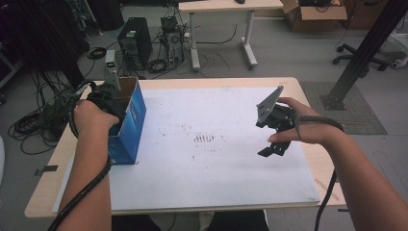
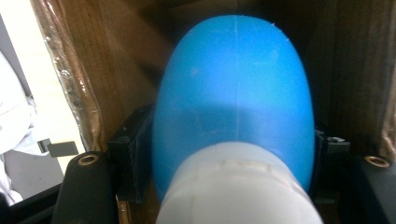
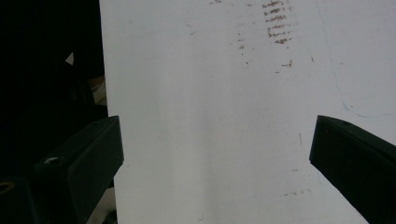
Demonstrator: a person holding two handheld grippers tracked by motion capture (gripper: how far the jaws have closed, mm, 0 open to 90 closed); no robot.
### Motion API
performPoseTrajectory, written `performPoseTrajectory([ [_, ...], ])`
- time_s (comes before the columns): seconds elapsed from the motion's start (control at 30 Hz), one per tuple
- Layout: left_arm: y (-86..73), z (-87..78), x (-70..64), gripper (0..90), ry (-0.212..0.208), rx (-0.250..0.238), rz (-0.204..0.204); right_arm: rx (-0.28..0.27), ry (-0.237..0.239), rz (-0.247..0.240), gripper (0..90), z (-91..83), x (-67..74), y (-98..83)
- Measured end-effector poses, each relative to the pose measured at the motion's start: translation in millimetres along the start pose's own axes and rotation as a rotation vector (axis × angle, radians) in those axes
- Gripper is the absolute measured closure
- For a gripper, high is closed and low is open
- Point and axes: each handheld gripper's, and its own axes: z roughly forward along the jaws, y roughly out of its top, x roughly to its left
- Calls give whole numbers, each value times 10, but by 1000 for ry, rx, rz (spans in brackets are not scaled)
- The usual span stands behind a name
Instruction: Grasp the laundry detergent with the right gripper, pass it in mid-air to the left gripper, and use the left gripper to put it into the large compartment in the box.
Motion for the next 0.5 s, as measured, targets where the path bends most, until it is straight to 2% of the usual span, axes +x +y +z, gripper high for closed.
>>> performPoseTrajectory([
  [0.1,5,-5,-6,287,-4,6,7,-1,0,0,28,0,3,6],
  [0.5,-4,-52,-6,288,-2,-8,4,-1,-1,5,28,12,4,-20],
])
